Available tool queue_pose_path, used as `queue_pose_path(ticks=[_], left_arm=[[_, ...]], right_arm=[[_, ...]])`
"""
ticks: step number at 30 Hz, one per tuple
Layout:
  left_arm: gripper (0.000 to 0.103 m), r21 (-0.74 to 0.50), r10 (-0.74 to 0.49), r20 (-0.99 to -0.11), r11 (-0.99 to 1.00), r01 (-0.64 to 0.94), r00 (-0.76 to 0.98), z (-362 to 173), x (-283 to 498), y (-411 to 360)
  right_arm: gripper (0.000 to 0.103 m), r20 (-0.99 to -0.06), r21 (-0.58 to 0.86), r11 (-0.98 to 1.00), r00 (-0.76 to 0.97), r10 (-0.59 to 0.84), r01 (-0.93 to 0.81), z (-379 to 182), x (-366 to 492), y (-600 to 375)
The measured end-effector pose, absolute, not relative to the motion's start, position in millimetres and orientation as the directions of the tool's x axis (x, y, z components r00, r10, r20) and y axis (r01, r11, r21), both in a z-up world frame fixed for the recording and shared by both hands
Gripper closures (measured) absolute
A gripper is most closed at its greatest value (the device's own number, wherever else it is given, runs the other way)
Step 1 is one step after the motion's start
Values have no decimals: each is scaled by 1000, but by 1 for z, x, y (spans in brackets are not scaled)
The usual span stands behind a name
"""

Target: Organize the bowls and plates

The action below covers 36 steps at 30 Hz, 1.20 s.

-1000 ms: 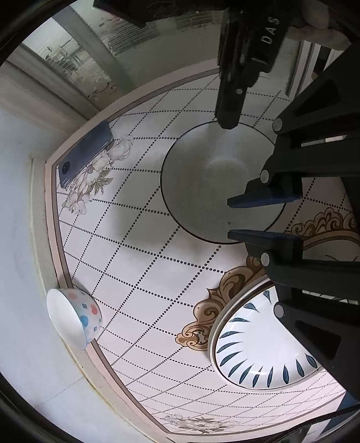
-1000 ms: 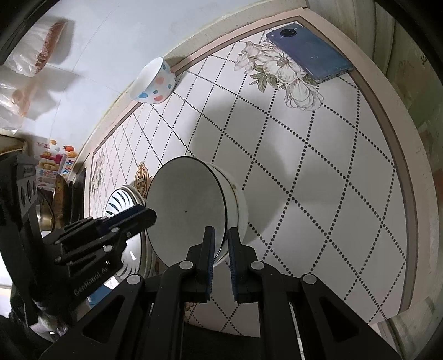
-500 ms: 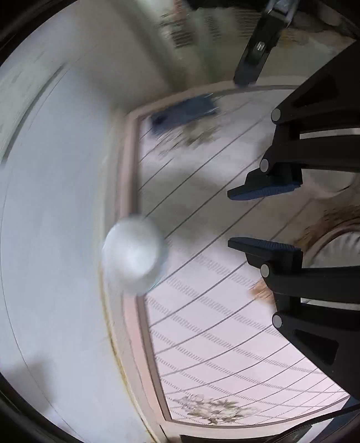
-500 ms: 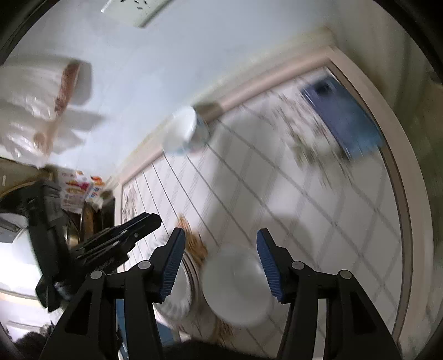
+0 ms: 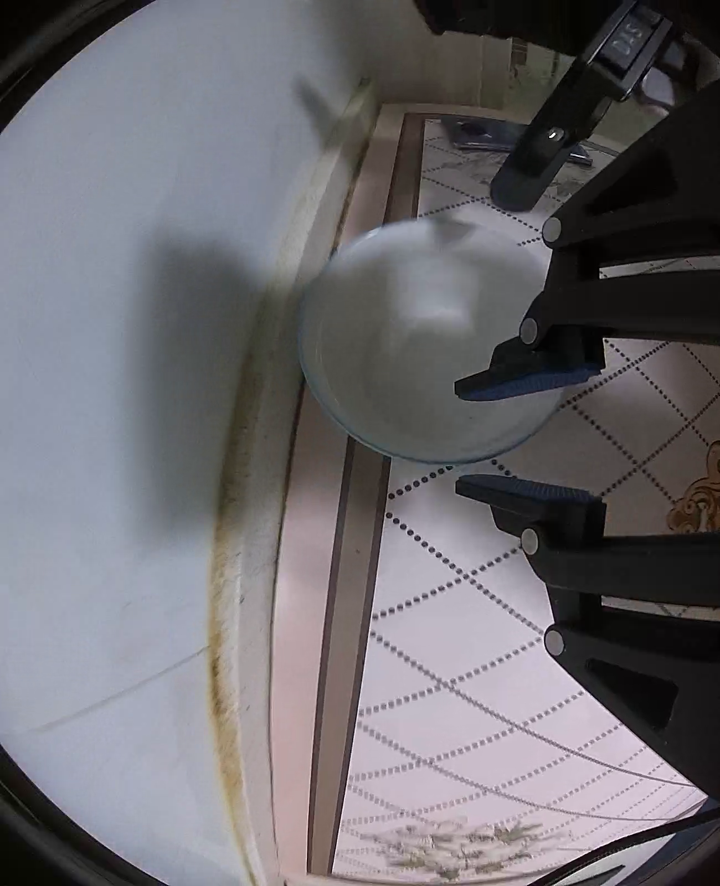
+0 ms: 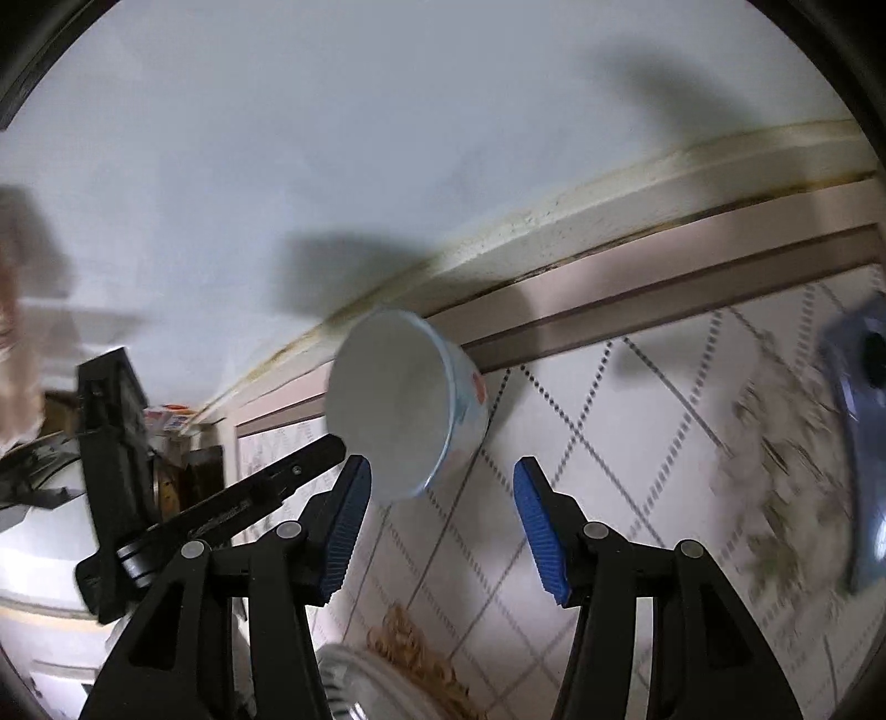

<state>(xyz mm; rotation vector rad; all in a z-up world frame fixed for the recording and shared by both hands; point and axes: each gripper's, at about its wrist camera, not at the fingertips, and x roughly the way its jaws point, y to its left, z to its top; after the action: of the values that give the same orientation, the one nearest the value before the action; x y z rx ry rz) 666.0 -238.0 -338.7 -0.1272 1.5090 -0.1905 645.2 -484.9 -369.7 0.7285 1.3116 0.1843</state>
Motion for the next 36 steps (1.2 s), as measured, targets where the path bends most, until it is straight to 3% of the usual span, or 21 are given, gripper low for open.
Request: queue_pose_path(ticks=[9, 11, 13, 16, 36], left_arm=[[78, -173, -175, -984, 982, 81, 15, -362, 675, -245], [79, -166, -168, -985, 983, 79, 26, -365, 678, -242], [89, -164, -168, -985, 983, 85, 42, -365, 679, -244], [92, -154, -162, -984, 982, 111, 69, -360, 674, -248], [92, -115, -150, -977, 969, 219, 150, -307, 601, -261]], right_arm=[[49, -831, 554, 785, 254, 496, 277, -395, 668, -471], [59, -837, 543, 796, 244, 490, 265, -397, 671, -466], [74, -849, 525, 812, 229, 476, 256, -400, 674, -460], [87, -873, 477, 848, 232, 429, 232, -401, 678, -454], [88, -875, 466, 860, 251, 413, 209, -366, 629, -438]])
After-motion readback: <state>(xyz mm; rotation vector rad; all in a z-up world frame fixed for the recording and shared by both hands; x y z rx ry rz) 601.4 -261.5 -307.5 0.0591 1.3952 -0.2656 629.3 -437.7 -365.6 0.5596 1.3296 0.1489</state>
